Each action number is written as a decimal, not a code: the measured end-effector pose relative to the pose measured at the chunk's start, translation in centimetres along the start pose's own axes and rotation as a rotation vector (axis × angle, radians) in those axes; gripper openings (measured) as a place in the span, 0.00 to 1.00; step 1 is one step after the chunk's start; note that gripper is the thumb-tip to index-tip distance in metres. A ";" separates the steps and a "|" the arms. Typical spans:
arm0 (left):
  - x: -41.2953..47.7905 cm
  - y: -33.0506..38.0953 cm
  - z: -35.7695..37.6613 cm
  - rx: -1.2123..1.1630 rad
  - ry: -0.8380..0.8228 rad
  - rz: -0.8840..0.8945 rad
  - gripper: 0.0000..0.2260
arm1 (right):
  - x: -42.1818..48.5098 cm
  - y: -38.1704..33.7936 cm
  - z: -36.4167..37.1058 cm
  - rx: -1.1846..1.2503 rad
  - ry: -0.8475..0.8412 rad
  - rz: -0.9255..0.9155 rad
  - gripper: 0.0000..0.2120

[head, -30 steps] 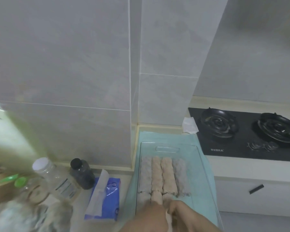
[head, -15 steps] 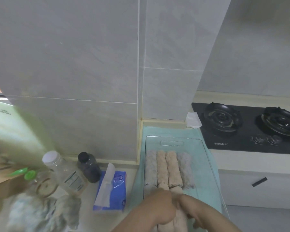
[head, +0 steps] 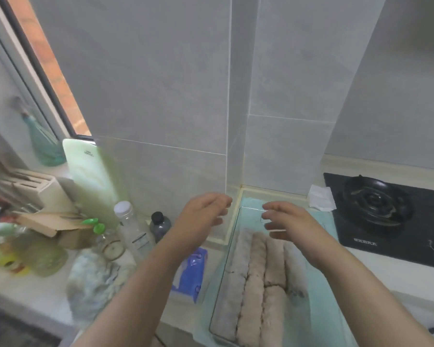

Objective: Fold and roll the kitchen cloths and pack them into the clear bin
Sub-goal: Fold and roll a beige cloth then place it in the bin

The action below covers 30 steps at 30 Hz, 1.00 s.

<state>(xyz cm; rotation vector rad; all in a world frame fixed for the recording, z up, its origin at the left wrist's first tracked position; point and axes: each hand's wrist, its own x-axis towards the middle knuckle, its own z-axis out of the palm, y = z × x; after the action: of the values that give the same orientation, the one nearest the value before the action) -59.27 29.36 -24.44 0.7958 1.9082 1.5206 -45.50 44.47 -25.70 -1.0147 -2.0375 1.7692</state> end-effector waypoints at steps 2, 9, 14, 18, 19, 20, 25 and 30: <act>-1.5 1.0 -0.3 -0.019 0.125 0.027 0.11 | -0.7 -1.4 -0.4 0.030 -0.058 -0.111 0.09; -9.8 3.3 0.9 -0.024 0.581 0.104 0.09 | -3.6 -4.2 -2.2 -0.002 -0.328 -0.353 0.12; -19.0 3.3 2.0 0.009 0.768 0.085 0.15 | -7.1 -3.9 -0.5 -0.055 -0.572 -0.415 0.09; -28.8 2.6 2.3 0.028 0.968 0.028 0.13 | -12.1 -3.8 3.4 -0.067 -0.778 -0.442 0.11; -31.4 2.6 2.4 0.032 1.026 0.008 0.13 | -13.7 -3.9 4.5 -0.065 -0.832 -0.449 0.12; -33.8 2.5 2.6 0.038 1.082 -0.006 0.13 | -15.4 -4.0 5.7 -0.065 -0.888 -0.462 0.14; -45.2 2.0 3.1 0.042 1.306 -0.070 0.15 | -23.6 -3.9 11.3 -0.082 -1.111 -0.523 0.13; -57.0 1.4 4.6 0.031 1.531 -0.099 0.16 | -33.8 -2.9 16.9 -0.120 -1.296 -0.591 0.11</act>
<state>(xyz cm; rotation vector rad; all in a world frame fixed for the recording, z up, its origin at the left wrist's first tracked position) -17.93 -10.00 -20.17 -0.7939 2.7955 2.2658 -32.22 9.68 -18.48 0.9952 -2.6012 2.1033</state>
